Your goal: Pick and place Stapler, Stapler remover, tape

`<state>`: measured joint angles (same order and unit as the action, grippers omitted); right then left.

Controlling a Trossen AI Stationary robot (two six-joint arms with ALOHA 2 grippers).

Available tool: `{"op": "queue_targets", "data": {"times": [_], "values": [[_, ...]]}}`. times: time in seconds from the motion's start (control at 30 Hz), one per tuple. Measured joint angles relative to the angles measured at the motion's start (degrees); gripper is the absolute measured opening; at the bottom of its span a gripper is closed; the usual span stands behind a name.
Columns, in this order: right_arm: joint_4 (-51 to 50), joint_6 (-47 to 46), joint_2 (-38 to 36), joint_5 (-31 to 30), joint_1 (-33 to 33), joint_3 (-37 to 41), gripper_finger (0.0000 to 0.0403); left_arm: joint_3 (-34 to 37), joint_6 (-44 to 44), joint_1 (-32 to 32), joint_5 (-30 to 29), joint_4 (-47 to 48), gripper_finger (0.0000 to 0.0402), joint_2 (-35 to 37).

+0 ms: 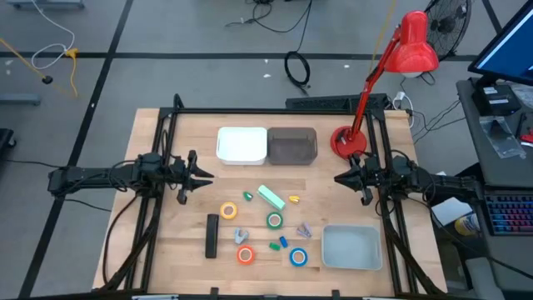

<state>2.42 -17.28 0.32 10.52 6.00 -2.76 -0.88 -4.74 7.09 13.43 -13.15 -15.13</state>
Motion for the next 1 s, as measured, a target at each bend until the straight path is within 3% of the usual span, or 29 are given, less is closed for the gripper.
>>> {"op": "queue_targets", "data": {"times": [0.37,0.53,1.0], "values": [[3.6,-0.2,0.0,0.2,0.0,0.0,0.0020,0.0,0.0,0.0,0.0,0.0,0.0095,0.0],[7.7,-6.9,0.0,-0.1,0.0,0.0,0.0020,0.0,0.0,0.0,0.0,0.0,0.0095,0.0],[9.5,-8.2,0.0,-10.8,0.0,0.0,0.0020,0.0,0.0,0.0,-0.2,-1.2,0.0095,0.0]]}}
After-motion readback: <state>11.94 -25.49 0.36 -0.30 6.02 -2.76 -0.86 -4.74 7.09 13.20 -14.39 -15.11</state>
